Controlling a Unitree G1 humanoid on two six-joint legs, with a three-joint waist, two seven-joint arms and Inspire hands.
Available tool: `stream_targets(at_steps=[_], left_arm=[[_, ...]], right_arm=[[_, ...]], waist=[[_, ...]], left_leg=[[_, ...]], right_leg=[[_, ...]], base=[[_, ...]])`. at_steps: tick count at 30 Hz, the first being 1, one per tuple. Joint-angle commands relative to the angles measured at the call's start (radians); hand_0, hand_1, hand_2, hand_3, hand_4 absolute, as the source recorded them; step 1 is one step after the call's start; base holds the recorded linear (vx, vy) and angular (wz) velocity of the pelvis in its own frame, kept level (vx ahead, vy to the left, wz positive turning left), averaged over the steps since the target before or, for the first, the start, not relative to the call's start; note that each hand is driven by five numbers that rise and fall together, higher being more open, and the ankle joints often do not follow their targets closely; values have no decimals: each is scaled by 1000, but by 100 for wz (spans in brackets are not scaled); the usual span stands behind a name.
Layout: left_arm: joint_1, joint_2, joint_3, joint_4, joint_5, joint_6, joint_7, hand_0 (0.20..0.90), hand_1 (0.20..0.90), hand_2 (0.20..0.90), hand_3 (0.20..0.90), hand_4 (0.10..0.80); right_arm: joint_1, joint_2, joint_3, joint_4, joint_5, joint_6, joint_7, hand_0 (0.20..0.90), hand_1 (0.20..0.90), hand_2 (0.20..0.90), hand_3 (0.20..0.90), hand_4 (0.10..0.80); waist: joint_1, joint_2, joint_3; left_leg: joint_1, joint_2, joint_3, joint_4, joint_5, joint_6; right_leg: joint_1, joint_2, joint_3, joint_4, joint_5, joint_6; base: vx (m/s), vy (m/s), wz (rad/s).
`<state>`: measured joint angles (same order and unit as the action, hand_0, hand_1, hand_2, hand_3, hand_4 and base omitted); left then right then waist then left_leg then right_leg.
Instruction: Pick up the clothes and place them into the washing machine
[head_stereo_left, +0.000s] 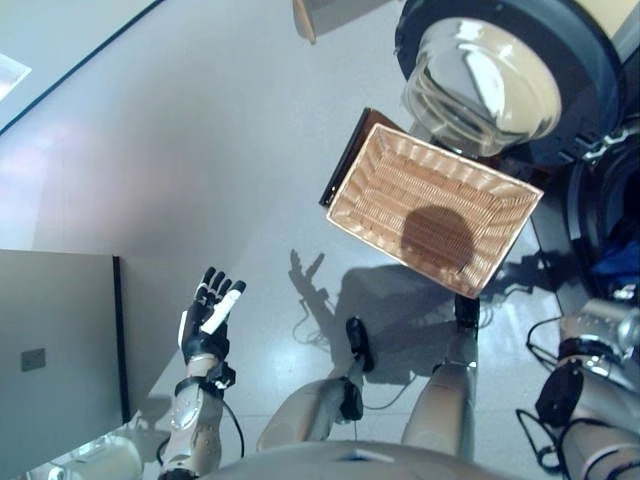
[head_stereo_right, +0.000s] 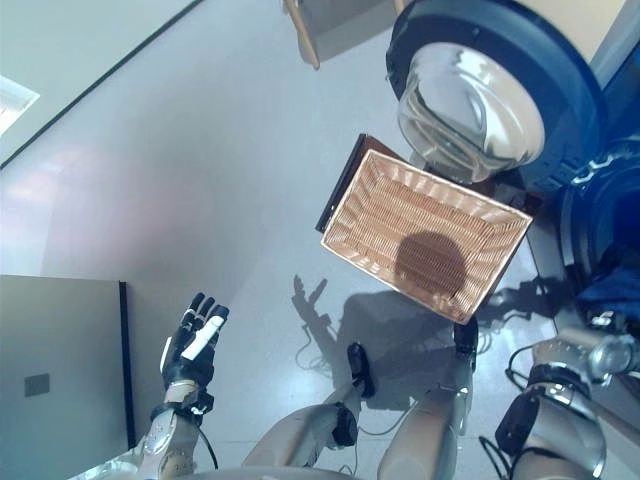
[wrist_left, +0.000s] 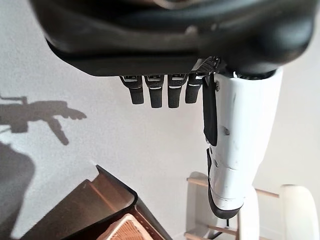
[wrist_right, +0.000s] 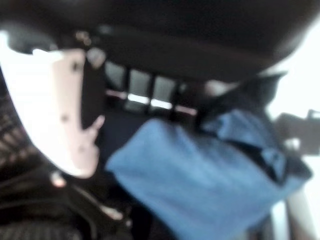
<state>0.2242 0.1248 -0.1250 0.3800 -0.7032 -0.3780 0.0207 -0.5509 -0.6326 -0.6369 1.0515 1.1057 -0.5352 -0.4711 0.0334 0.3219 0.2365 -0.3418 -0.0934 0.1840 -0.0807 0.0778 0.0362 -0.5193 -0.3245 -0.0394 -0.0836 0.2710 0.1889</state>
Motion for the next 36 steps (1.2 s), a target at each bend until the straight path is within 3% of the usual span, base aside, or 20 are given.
stream_targets(at_steps=[1,11,17,29,36], left_arm=[[-27,65,27,-106,-16,-90,-4,900,900,900,900,800],[-46,74,23,-92,-21,-97,13,900,900,900,900,800],[-57,68,39,-66,-32,-108,22,900,900,900,900,800],[-40,78,61,-51,-36,-109,18,900,900,900,900,800],[-42,81,78,-34,-37,-111,23,900,900,900,900,800]], right_arm=[[-100,-157,45,12,-33,-55,-6,200,200,200,200,300],[-204,-431,55,-7,-62,-80,-76,200,200,200,200,300],[-227,-559,86,-30,-124,-79,-112,200,200,200,200,300],[-254,-718,94,22,-129,-85,-134,200,200,200,200,300],[-221,-725,67,39,-132,-83,-140,200,200,200,200,300]], waist=[[14,-17,11],[4,22,-4],[-10,26,-21],[-27,35,-49],[-28,41,-65]], left_leg=[[-10,55,-71,-7,-27,-157],[-55,40,-98,-7,-21,-183],[-61,40,-82,-7,-31,-184],[-69,48,-88,-7,-19,-197],[-72,43,-95,-7,-12,-199]], right_leg=[[-3,-43,-15,103,-117,8],[-81,-55,19,190,-170,-2],[-115,-47,44,215,-185,-1],[-116,-38,40,222,-189,-8],[-101,-44,26,216,-184,-9]], base=[[22,-21,7],[5,-30,12],[42,-6,-13],[2,-28,3],[-22,4,10]])
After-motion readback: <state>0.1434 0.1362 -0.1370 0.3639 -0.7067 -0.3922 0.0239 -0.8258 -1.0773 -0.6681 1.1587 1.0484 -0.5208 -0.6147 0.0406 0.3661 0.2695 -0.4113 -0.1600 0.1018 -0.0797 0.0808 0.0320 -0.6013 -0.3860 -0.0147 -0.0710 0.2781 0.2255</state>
